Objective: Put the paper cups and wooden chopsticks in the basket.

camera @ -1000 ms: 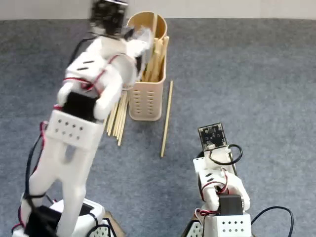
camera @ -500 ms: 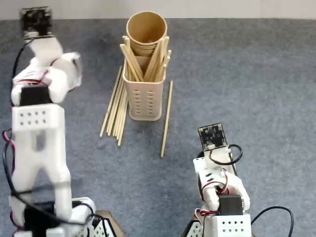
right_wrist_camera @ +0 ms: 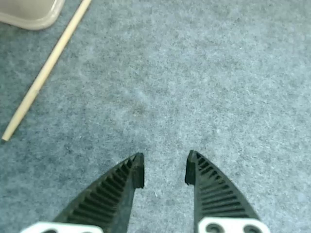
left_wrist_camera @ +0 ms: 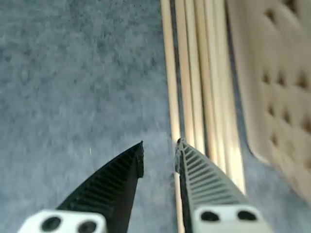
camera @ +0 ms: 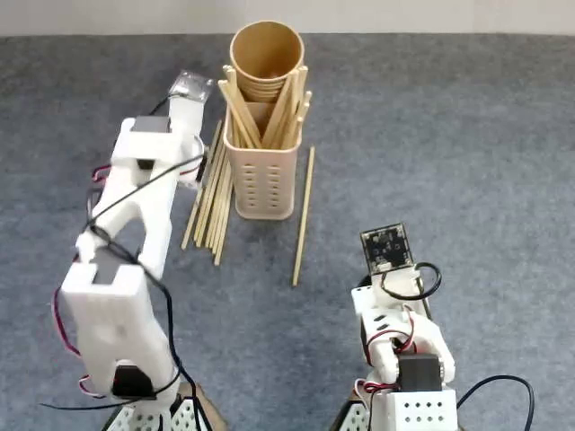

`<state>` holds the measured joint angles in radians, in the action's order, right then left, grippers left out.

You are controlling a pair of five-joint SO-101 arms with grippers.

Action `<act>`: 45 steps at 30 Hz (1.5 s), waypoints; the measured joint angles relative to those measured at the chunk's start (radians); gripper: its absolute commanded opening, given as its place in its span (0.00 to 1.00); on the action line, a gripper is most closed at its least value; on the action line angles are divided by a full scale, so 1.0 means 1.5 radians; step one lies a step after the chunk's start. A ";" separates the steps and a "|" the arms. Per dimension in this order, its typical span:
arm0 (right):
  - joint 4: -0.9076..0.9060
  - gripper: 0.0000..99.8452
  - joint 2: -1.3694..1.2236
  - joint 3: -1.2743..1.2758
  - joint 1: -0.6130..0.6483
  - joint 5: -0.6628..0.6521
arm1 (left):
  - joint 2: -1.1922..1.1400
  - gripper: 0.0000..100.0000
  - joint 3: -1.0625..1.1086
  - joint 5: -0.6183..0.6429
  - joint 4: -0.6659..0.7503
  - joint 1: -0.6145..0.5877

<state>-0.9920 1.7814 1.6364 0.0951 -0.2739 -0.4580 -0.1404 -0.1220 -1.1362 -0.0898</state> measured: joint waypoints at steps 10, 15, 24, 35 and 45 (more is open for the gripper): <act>0.000 0.15 0.000 0.000 0.000 0.000 | -0.136 0.14 -0.172 -0.001 -0.077 -0.001; 0.000 0.15 0.000 0.000 0.000 0.000 | -0.136 0.14 -0.256 -0.001 -0.140 -0.001; 0.000 0.15 0.000 0.000 0.000 0.000 | -0.136 0.14 -0.271 0.001 -0.158 0.020; 0.000 0.15 0.000 0.000 0.000 0.000 | -0.186 0.14 -0.269 0.002 -0.162 0.041; 0.000 0.15 0.000 0.000 0.000 0.000 | -0.233 0.14 -0.272 0.000 -0.143 0.027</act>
<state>-0.9920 1.7814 1.6364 0.0951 -0.2739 -0.8078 -0.5485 -0.1220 -1.3510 -0.0499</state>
